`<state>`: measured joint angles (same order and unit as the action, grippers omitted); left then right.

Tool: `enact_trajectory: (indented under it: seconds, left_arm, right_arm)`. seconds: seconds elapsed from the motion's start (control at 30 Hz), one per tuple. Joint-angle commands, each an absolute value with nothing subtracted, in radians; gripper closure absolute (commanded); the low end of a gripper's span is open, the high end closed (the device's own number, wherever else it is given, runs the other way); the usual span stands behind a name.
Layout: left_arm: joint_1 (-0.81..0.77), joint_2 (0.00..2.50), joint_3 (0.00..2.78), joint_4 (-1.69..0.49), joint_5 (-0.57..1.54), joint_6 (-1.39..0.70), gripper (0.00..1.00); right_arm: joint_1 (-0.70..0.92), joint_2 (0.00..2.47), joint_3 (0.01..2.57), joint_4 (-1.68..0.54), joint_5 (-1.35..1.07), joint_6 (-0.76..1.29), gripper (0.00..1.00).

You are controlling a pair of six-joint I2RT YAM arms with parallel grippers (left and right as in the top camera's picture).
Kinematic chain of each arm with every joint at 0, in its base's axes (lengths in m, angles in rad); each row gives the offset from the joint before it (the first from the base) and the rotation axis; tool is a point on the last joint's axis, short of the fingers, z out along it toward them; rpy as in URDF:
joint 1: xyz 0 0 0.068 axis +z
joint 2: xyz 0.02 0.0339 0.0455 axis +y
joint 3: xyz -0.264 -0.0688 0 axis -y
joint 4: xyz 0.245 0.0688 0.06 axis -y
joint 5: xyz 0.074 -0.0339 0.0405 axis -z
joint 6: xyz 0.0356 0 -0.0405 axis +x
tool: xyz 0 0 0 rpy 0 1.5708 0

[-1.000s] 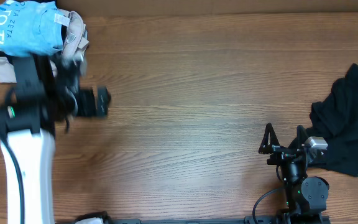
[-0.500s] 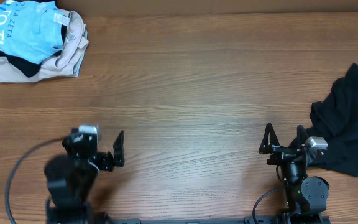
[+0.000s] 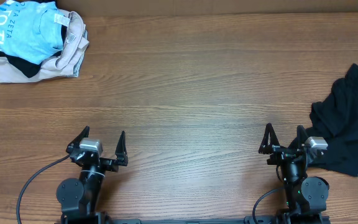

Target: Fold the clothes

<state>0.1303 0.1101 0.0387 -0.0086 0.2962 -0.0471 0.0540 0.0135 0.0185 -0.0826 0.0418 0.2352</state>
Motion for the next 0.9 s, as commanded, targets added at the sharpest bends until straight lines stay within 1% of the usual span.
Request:
enact_trajectory:
  seconds: [0.0,0.1,0.37,0.87]
  left_arm:
    - [0.124,0.049,0.004,-0.026,0.279,-0.056,0.00]
    - [0.124,0.004,0.005,-0.051,0.278,-0.056,0.00]
    - [0.089,0.003,0.005,-0.051,0.271,-0.056,0.00]
    - [0.091,0.004,0.005,-0.051,0.270,-0.056,0.00]
  right_arm:
    - [0.051,0.003,0.008,-0.078,0.051,0.237,0.00]
    - [0.051,0.003,0.008,-0.078,0.051,0.237,0.00]
    - [0.051,0.003,0.008,-0.078,0.051,0.237,0.00]
    - [0.051,0.003,0.008,-0.078,0.051,0.237,0.00]
